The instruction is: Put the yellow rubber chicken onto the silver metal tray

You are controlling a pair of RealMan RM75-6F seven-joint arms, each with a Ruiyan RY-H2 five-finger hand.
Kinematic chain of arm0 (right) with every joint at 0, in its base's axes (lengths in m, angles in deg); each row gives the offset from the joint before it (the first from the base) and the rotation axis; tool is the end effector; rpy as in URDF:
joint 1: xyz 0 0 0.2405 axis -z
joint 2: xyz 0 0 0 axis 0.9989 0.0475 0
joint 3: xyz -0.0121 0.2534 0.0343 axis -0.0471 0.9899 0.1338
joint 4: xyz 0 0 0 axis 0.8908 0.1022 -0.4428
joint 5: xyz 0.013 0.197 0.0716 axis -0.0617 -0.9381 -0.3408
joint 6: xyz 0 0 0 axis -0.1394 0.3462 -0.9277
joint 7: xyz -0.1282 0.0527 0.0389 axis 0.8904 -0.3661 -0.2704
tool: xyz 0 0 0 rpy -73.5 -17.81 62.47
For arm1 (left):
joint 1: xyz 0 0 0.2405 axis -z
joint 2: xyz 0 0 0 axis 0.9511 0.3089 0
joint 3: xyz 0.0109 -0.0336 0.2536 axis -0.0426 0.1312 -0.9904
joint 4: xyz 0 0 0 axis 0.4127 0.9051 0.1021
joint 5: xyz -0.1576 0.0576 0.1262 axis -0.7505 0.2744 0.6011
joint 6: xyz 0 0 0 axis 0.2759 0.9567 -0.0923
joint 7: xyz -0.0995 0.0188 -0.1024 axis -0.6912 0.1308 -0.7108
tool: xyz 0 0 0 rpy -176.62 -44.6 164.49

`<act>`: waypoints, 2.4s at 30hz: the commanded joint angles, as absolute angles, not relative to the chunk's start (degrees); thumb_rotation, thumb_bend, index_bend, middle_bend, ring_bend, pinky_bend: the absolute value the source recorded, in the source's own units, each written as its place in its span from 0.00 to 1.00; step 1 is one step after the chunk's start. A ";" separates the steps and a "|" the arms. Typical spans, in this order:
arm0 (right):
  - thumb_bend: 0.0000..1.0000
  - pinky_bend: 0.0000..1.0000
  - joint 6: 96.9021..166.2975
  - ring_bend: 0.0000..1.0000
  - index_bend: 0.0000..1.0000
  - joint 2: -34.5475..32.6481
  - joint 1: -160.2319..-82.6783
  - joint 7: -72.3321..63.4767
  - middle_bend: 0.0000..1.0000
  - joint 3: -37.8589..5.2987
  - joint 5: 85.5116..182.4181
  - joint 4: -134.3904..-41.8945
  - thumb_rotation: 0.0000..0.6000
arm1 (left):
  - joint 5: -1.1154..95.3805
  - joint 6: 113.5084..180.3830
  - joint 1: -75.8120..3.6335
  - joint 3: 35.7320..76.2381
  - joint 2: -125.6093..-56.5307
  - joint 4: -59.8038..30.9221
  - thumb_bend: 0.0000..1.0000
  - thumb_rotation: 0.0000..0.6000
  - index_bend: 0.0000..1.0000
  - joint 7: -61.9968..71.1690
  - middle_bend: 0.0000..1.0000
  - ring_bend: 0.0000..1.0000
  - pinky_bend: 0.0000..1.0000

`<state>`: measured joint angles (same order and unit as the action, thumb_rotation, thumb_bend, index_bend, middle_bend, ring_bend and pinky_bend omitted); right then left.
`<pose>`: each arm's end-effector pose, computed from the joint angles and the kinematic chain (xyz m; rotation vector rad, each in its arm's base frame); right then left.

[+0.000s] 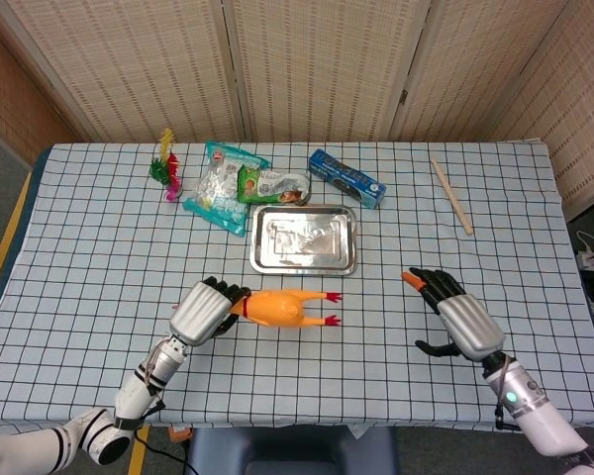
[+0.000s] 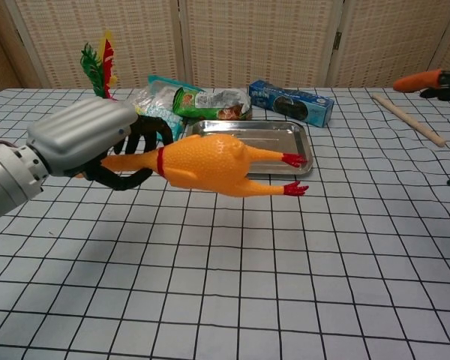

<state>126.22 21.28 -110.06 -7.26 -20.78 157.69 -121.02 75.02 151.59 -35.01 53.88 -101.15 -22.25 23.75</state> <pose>-0.2026 -0.2474 0.0989 1.8264 -1.1875 1.0406 -0.1331 0.3018 -0.0181 -1.9295 -0.5286 -1.1574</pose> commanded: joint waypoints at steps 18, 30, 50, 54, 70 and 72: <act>0.16 0.04 118.86 0.00 0.01 -4.22 -140.32 16.48 0.02 -11.40 115.65 -117.52 1.00 | 70.99 150.74 -34.42 56.17 -98.99 -29.56 0.59 1.00 0.85 29.90 0.80 0.58 0.54; 0.40 1.00 129.15 0.83 1.00 -9.05 -140.08 21.61 0.78 -12.65 118.53 -116.51 1.00 | 71.64 151.21 -34.59 55.52 -97.76 -31.86 0.59 1.00 0.85 31.09 0.80 0.58 0.54; 0.17 0.00 119.71 0.00 0.00 1.91 -139.26 15.22 0.00 -13.48 119.53 -123.43 1.00 | 71.61 151.77 -35.47 54.79 -95.08 -35.49 0.59 1.00 0.86 32.11 0.80 0.58 0.56; 0.16 0.00 117.28 0.00 0.00 3.18 -139.39 12.45 0.00 -13.13 119.06 -124.03 1.00 | 71.46 151.41 -35.30 54.84 -95.12 -35.62 0.59 1.00 0.86 32.05 0.80 0.58 0.56; 0.35 1.00 124.13 0.83 1.00 -2.47 -139.69 14.06 0.78 -13.87 119.28 -121.65 1.00 | 71.45 151.64 -35.37 54.98 -94.49 -36.97 0.59 1.00 0.86 33.15 0.80 0.58 0.56; 0.37 1.00 123.86 0.84 1.00 -2.12 -139.97 15.04 0.79 -14.15 118.85 -121.84 1.00 | 71.26 151.58 -35.38 55.04 -94.41 -37.03 0.59 1.00 0.86 33.28 0.80 0.58 0.56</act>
